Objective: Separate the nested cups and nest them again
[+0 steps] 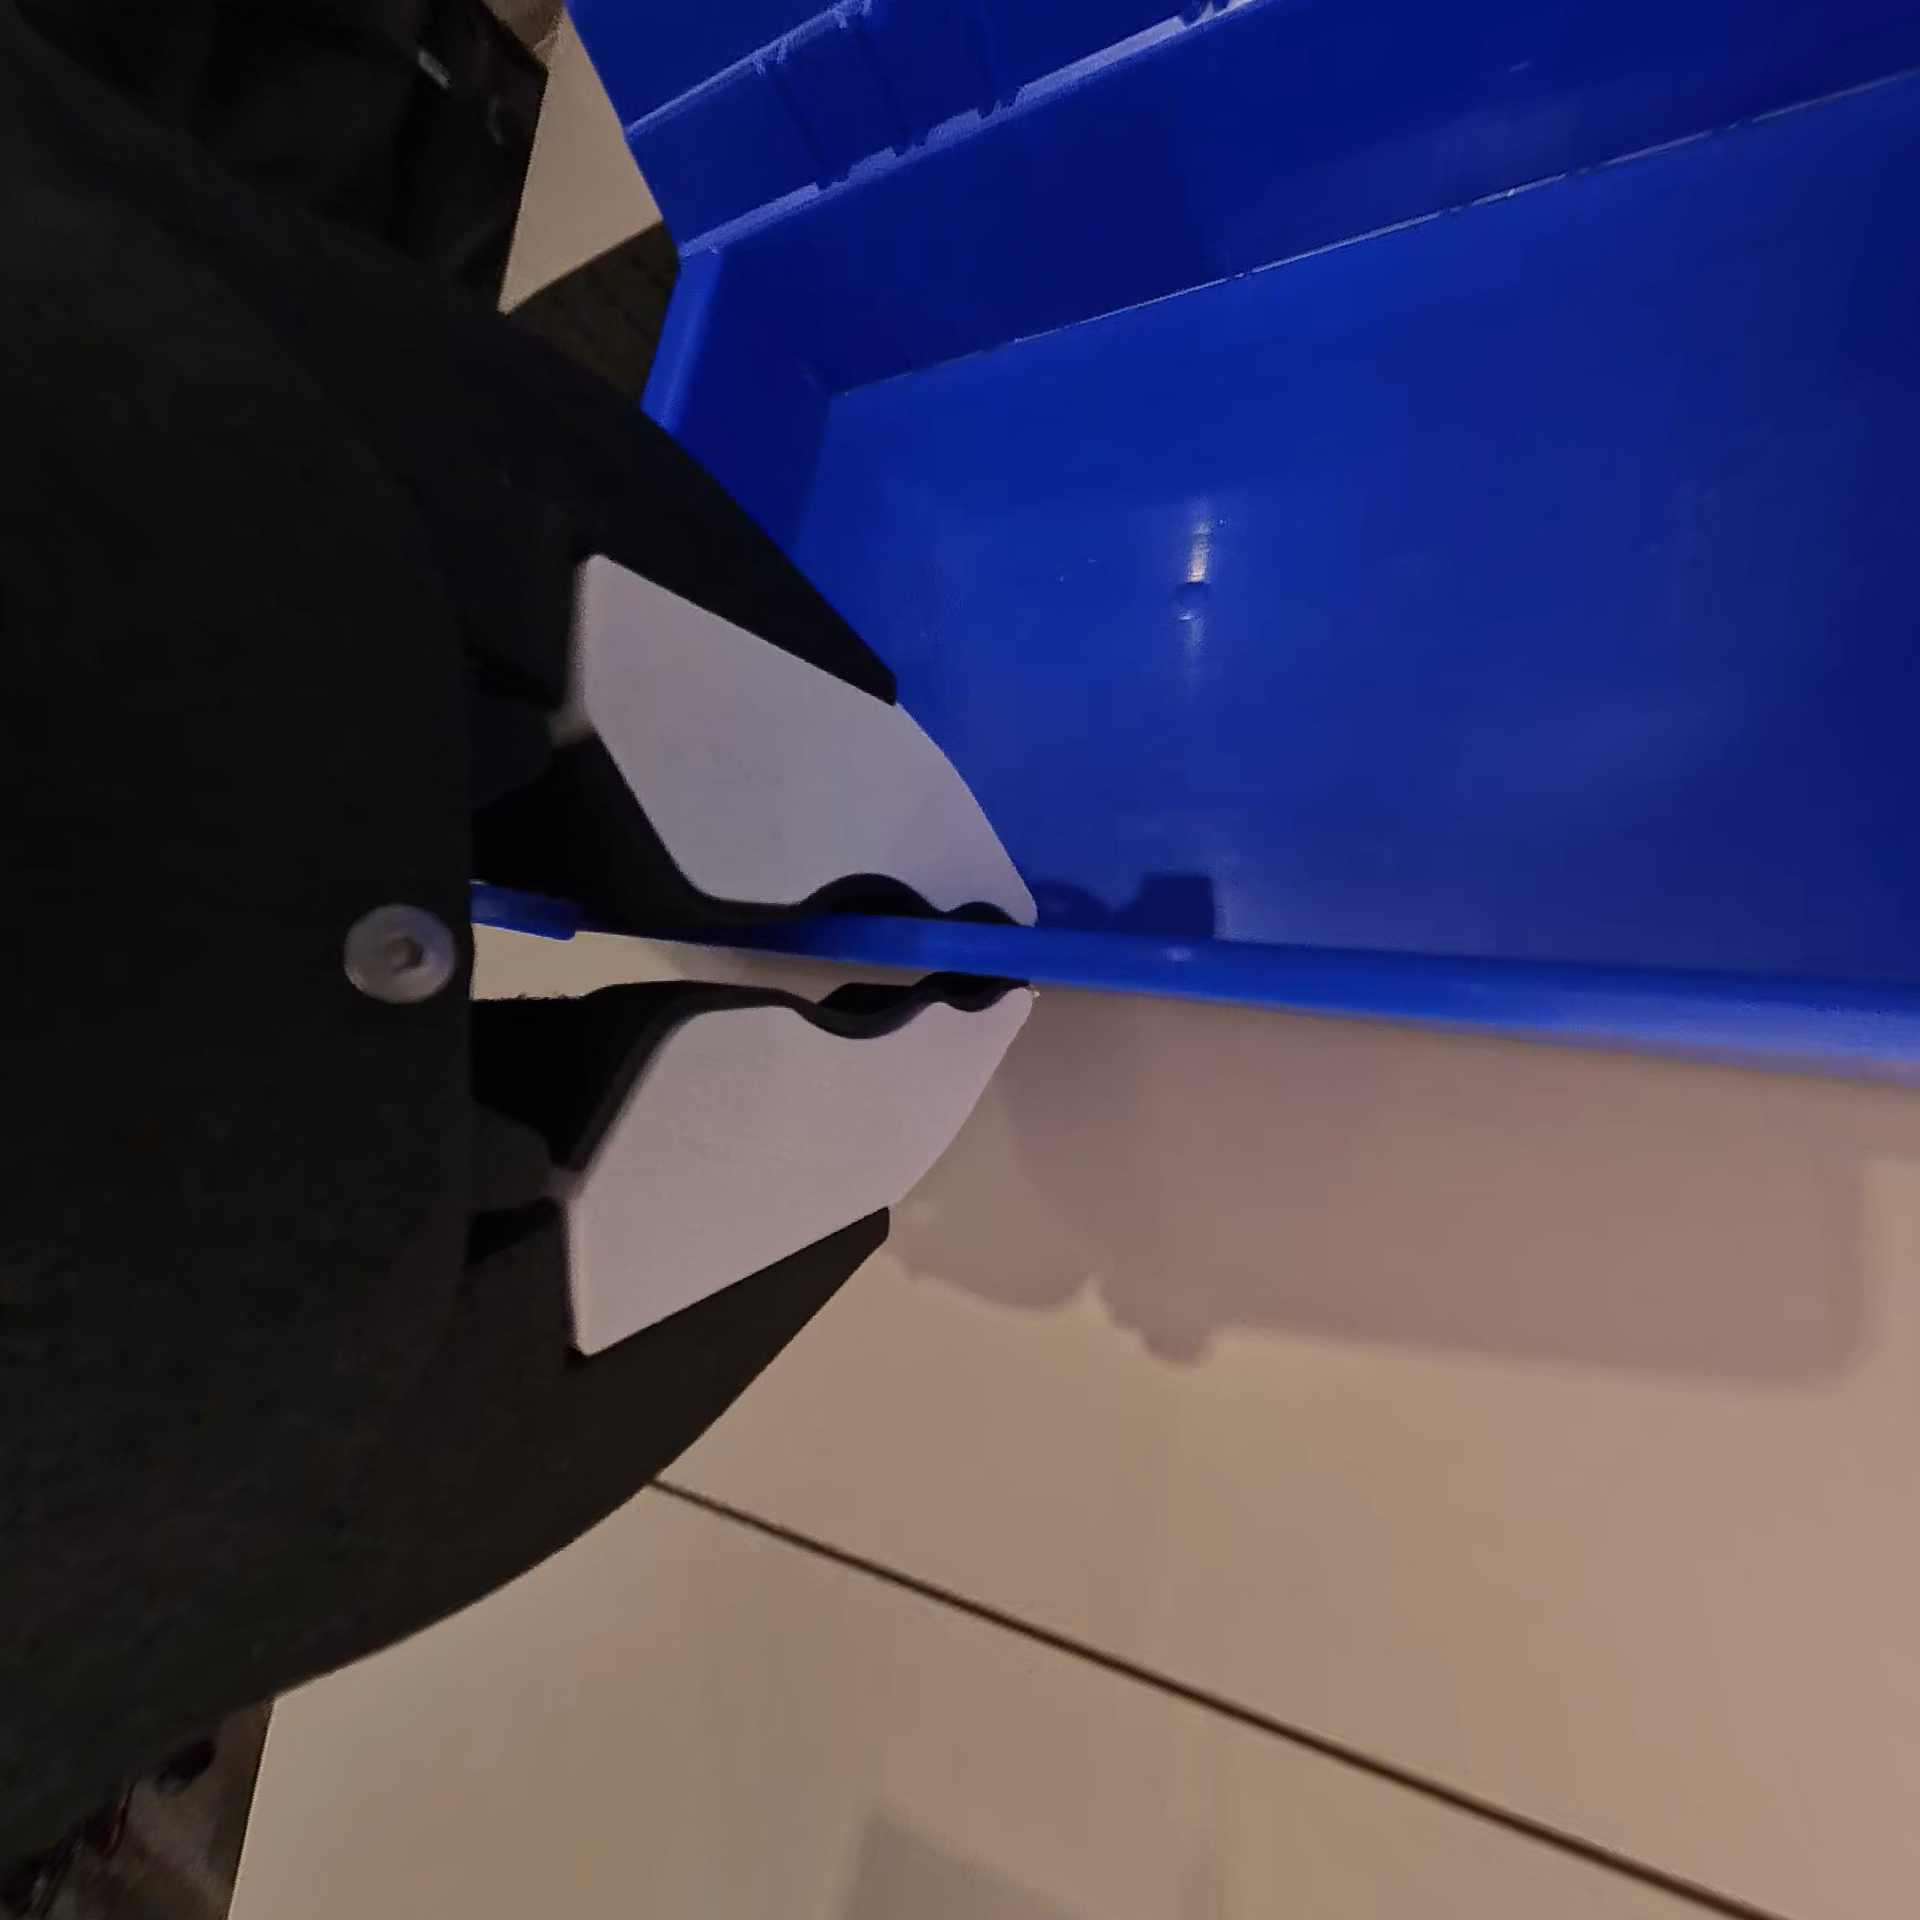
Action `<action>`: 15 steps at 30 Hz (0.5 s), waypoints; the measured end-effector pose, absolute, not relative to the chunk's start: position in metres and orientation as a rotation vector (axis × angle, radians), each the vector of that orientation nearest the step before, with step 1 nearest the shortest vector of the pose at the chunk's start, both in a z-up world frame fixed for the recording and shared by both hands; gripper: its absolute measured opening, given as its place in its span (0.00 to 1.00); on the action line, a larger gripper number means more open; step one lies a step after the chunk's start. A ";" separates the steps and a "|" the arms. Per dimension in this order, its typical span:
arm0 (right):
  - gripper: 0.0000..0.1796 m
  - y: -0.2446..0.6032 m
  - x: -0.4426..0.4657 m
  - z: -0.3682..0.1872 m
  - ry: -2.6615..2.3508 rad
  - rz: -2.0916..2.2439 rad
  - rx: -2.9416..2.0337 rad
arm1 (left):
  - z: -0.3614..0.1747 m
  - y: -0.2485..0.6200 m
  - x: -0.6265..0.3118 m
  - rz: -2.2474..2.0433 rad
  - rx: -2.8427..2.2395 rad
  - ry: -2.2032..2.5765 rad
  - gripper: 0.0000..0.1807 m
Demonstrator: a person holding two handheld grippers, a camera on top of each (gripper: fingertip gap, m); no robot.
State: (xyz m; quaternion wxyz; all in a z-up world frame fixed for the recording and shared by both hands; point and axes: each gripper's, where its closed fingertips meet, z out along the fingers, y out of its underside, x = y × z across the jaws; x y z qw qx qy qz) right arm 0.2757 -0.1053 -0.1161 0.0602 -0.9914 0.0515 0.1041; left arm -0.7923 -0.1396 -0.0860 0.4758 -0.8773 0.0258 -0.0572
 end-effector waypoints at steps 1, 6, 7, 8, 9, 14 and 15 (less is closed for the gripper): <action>0.03 -0.109 0.282 -0.117 0.147 0.327 -3.002 | -0.084 -0.144 -0.791 -0.134 -2.148 0.063 0.31; 0.03 -0.118 0.307 -0.121 0.150 0.395 -2.969 | -0.074 -0.162 -0.790 -0.081 -2.147 0.053 0.31; 0.03 -0.120 0.311 -0.121 0.112 0.371 -2.980 | -0.072 -0.164 -0.790 -0.078 -2.143 0.049 0.31; 0.03 -0.121 0.316 -0.121 0.096 0.343 -2.995 | -0.070 -0.166 -0.789 -0.079 -2.139 0.044 0.31; 0.03 -0.121 0.321 -0.120 0.096 0.329 -3.003 | -0.069 -0.168 -0.789 -0.080 -2.134 0.038 0.31; 0.03 -0.120 0.338 -0.122 0.073 0.312 -3.000 | -0.059 -0.176 -0.784 -0.108 -2.109 0.004 0.31; 0.03 -0.119 0.339 -0.122 0.037 0.311 -2.993 | -0.057 -0.177 -0.783 -0.113 -2.102 0.001 0.31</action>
